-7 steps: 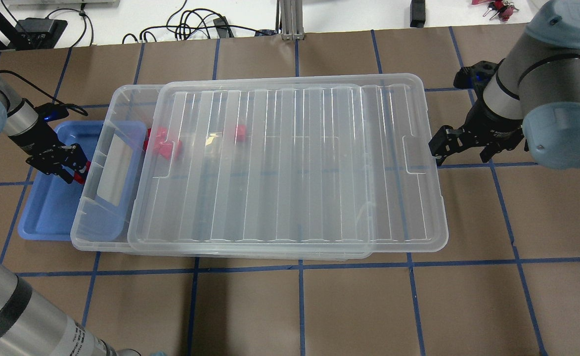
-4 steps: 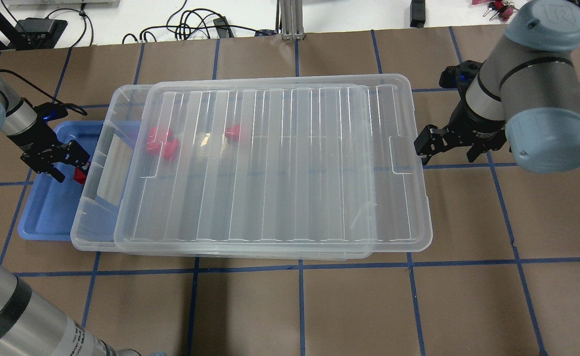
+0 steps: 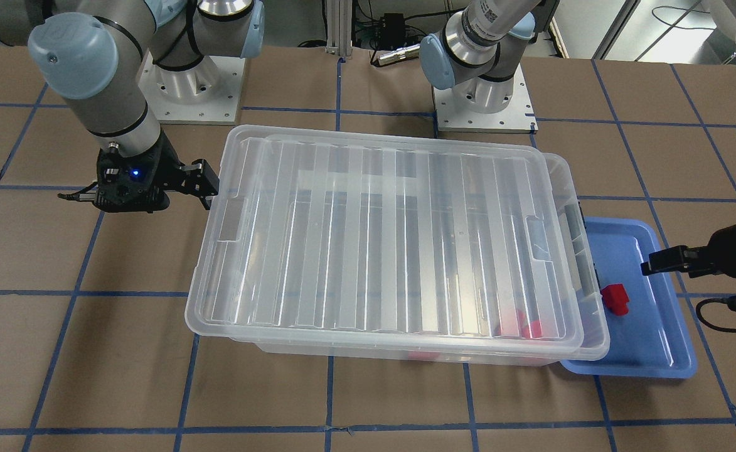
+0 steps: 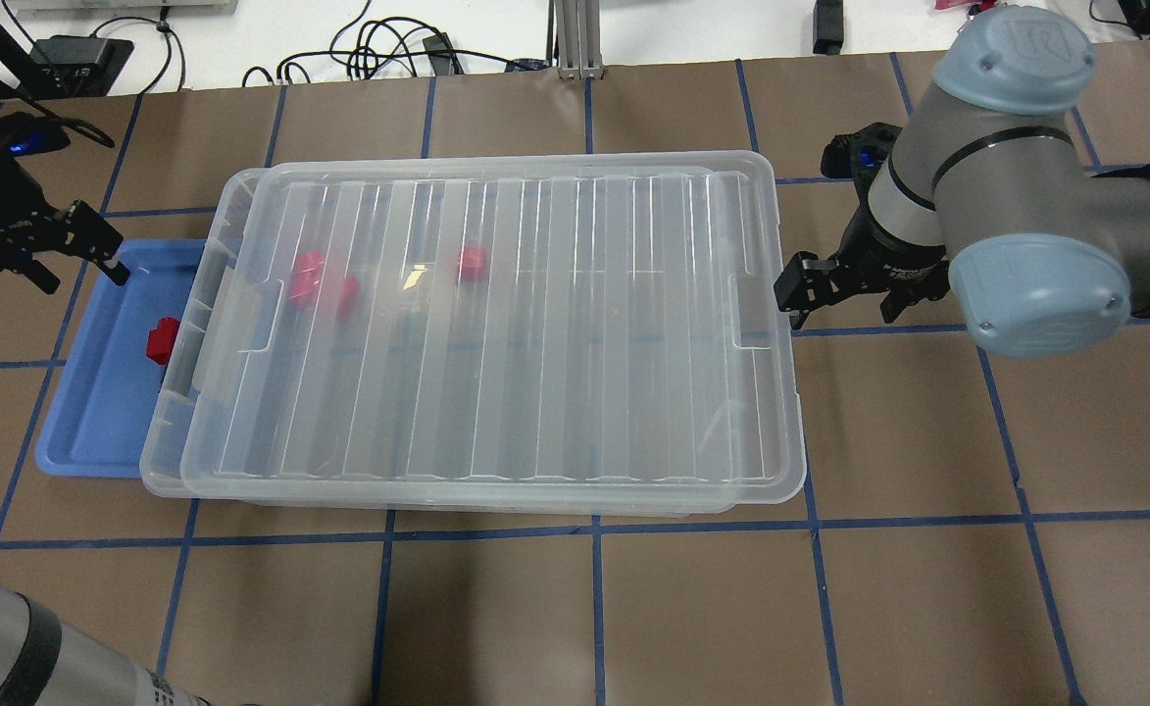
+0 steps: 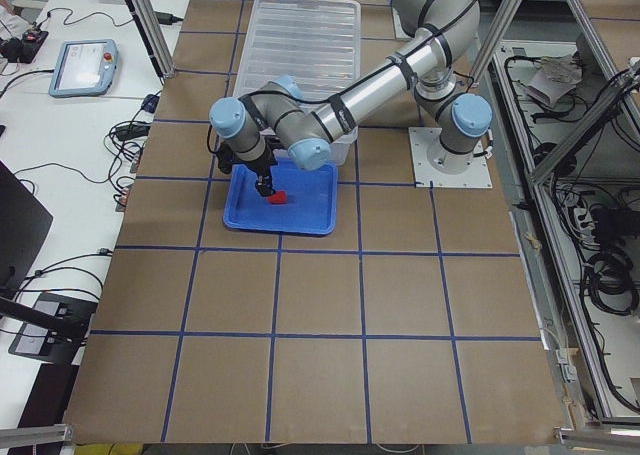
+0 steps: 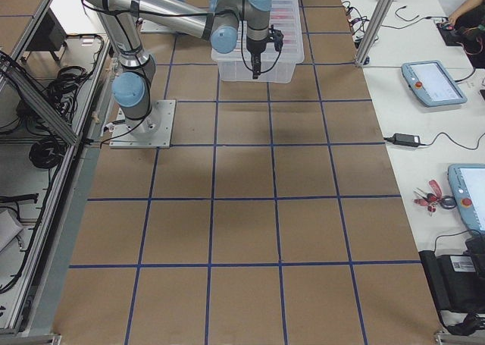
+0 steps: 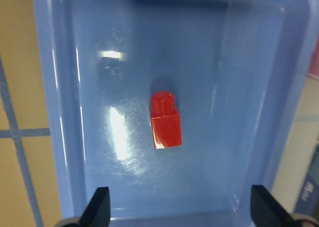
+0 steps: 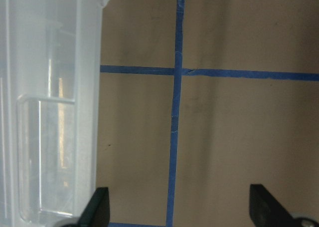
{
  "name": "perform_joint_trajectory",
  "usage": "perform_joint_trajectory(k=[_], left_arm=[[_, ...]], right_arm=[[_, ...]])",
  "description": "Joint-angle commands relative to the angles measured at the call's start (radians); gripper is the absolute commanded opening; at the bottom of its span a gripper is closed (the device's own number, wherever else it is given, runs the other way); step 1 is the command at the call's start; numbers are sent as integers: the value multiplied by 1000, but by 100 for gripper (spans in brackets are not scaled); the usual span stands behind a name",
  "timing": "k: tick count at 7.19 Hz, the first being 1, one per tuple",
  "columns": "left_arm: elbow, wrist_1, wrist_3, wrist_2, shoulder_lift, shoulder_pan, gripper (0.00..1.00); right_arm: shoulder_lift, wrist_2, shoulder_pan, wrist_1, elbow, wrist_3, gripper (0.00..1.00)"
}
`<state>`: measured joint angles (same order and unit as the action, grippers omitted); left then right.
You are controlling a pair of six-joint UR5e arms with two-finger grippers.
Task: Place red block in blue tray from box
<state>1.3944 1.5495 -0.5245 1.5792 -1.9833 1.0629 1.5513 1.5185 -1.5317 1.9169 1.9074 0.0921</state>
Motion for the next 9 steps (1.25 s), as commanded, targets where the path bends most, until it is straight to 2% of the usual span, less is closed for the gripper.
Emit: perform_joint_trajectory(k=[1, 3, 4, 7, 8, 9], left_arm=[[-103, 125, 137, -16, 88, 105, 100], [-100, 133, 281, -5, 190, 285, 100], [-85, 142, 338, -5, 231, 336, 100], [26, 129, 389, -4, 303, 397, 100], [64, 129, 434, -13, 334, 402, 100], [92, 130, 446, -8, 353, 432, 100]], right_arm=[[-5, -12, -5, -1, -1, 0, 100], [-3, -2, -5, -1, -22, 1, 100], [3, 5, -5, -18, -69, 3, 100], [76, 3, -53, -308, -270, -32, 100], [72, 6, -97, -361, -341, -111, 100], [70, 8, -105, -402, -355, -120, 100]])
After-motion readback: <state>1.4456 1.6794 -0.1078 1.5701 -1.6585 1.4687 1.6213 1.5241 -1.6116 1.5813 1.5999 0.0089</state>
